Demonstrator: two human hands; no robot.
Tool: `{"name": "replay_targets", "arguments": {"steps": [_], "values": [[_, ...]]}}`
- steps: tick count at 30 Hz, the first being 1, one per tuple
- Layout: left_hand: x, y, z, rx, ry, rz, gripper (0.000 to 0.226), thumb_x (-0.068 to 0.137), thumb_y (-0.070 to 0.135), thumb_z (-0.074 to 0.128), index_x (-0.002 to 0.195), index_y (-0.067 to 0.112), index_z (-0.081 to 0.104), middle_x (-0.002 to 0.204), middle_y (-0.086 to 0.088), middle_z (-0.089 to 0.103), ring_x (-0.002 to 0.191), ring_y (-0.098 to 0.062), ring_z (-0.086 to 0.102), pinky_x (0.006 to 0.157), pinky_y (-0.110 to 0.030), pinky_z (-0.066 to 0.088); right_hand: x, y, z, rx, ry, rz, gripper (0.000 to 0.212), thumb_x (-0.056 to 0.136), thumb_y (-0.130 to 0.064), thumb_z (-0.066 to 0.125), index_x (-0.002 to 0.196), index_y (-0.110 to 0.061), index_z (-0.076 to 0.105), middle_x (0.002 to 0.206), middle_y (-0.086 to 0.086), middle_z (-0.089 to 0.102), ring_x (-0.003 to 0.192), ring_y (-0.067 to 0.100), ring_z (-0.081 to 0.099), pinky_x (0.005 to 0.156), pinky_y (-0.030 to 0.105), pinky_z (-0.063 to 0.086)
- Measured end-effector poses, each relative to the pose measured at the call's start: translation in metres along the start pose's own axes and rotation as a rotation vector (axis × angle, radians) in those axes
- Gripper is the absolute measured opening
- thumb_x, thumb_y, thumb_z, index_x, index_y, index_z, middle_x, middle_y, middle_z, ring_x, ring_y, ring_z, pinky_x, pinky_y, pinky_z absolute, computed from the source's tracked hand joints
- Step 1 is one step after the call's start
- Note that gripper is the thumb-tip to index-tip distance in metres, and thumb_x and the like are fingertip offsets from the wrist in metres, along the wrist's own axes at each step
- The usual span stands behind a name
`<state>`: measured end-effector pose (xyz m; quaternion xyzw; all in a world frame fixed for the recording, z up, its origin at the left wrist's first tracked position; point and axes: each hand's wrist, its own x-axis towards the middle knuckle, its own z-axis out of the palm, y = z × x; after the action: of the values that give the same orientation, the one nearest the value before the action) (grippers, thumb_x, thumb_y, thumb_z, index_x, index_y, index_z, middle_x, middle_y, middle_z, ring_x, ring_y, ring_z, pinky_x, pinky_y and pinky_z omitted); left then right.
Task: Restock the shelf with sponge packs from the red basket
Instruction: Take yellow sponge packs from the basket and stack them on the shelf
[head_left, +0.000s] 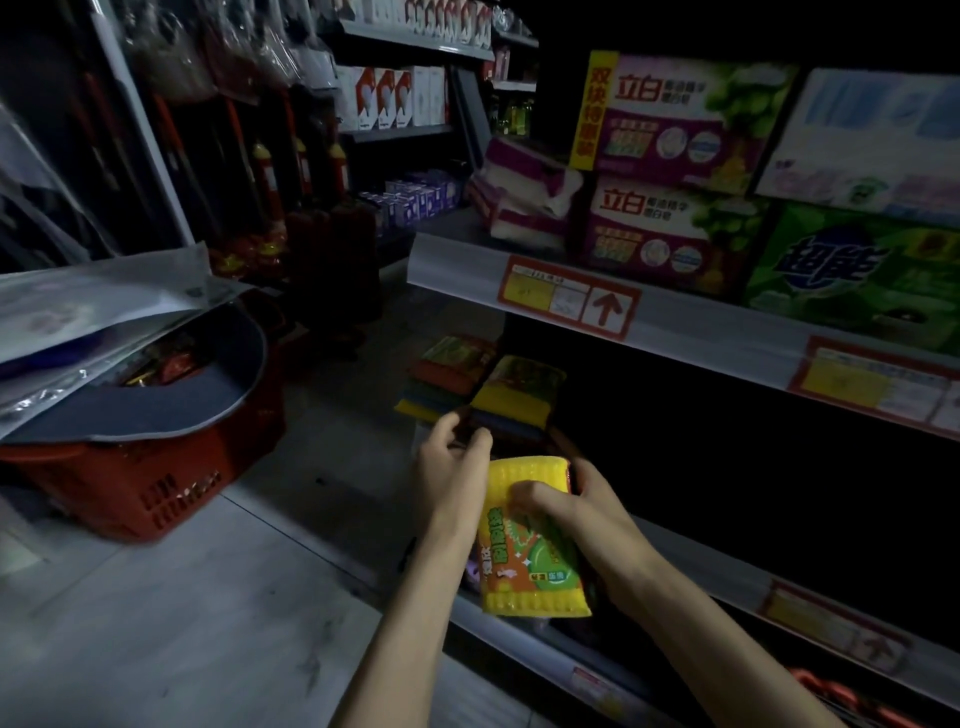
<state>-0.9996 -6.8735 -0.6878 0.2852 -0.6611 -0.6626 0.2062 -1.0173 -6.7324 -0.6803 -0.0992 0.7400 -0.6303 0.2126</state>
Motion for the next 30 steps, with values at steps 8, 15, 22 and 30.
{"name": "replay_targets", "arguments": {"steps": [8, 15, 22, 30], "values": [[-0.002, 0.001, -0.001, 0.035, 0.007, 0.01, 0.049, 0.102, 0.024, 0.059, 0.149, 0.022, 0.049, 0.084, 0.024, 0.047, 0.073, 0.008, 0.048, 0.059, -0.017, 0.036, 0.004, 0.003, 0.0, 0.01, -0.023, 0.001, 0.046, 0.078, -0.022, 0.082, 0.117, -0.022, 0.056, 0.099, 0.013, 0.076, 0.082, 0.028, 0.078, 0.072, 0.043, 0.065], [-0.003, 0.003, -0.002, 0.05, 0.013, 0.019, 0.049, 0.102, 0.023, 0.058, 0.15, 0.021, 0.047, 0.084, 0.024, 0.047, 0.07, 0.008, 0.048, 0.057, -0.015, 0.036, 0.003, 0.004, -0.002, -0.013, -0.019, 0.034, 0.044, 0.087, -0.018, 0.079, 0.123, -0.018, 0.053, 0.101, 0.011, 0.075, 0.08, 0.023, 0.078, 0.066, 0.033, 0.062], [-0.006, 0.007, -0.006, 0.064, 0.022, 0.043, 0.043, 0.101, 0.019, 0.06, 0.143, 0.022, 0.055, 0.093, 0.02, 0.054, 0.08, 0.008, 0.051, 0.063, -0.016, 0.039, 0.002, 0.005, -0.002, -0.029, -0.019, 0.03, 0.059, 0.086, -0.02, 0.08, 0.137, -0.014, 0.05, 0.105, 0.009, 0.074, 0.084, 0.022, 0.077, 0.074, 0.038, 0.065], [-0.039, 0.011, -0.019, 0.083, -0.079, 0.078, 0.03, 0.1, 0.016, 0.06, 0.128, 0.027, 0.064, 0.121, 0.008, 0.066, 0.094, 0.005, 0.059, 0.07, -0.018, 0.047, -0.023, -0.001, -0.015, -0.015, -0.008, -0.057, 0.079, 0.087, -0.02, 0.08, 0.153, -0.029, 0.038, 0.117, -0.012, 0.064, 0.095, 0.011, 0.073, 0.073, 0.023, 0.06]]}}
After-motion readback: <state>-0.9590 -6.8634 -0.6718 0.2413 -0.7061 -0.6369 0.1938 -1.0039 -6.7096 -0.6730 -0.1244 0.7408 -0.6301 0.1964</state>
